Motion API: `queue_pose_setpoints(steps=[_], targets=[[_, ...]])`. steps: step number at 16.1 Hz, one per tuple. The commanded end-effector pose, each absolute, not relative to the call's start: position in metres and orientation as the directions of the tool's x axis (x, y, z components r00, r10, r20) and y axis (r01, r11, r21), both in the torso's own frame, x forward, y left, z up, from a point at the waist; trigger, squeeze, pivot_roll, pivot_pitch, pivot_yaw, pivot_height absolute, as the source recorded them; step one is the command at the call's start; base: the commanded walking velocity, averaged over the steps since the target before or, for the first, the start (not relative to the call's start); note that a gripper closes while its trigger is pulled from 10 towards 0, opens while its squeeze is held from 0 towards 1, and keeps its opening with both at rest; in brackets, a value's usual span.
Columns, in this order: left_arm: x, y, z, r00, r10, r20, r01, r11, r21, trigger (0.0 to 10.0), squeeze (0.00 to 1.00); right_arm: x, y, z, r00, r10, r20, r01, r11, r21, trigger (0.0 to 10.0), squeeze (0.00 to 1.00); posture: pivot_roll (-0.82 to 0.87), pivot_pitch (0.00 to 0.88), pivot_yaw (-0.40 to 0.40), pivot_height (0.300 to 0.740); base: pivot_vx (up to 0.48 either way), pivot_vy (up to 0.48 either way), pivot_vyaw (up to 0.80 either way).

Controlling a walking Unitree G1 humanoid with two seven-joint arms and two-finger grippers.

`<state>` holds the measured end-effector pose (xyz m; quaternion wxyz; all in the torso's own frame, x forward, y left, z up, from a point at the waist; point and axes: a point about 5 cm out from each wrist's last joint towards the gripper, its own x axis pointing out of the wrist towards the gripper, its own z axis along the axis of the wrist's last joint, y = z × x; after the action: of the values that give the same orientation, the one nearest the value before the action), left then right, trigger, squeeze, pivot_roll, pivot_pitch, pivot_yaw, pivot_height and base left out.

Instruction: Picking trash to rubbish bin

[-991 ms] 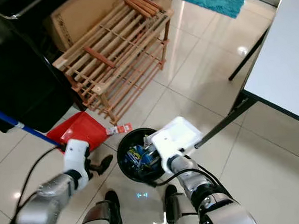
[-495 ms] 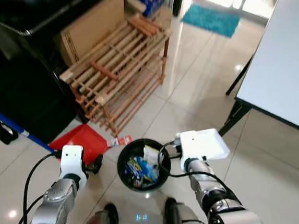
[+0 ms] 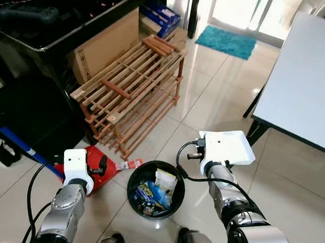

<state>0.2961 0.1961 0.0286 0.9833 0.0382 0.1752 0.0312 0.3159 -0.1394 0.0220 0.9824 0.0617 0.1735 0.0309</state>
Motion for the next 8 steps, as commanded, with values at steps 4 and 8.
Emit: queue_pose_setpoints(steps=[4,8], targets=[[0.302,0.193,0.032,0.951,0.096,-0.295,-0.086,0.995,0.048,10.0,0.0,0.319,-0.138,0.028,0.952,0.083,-0.295,-0.039,0.987,0.154,10.0,0.0,0.0,0.108,-0.096,0.74,0.0,0.0,0.0],[0.308,0.187,0.035,0.96,0.081,-0.268,-0.075,0.997,0.033,10.0,0.0,0.32,-0.137,0.029,0.951,0.098,-0.294,-0.056,0.987,0.151,10.0,0.0,0.0,0.103,-0.102,0.74,0.0,0.0,0.0]])
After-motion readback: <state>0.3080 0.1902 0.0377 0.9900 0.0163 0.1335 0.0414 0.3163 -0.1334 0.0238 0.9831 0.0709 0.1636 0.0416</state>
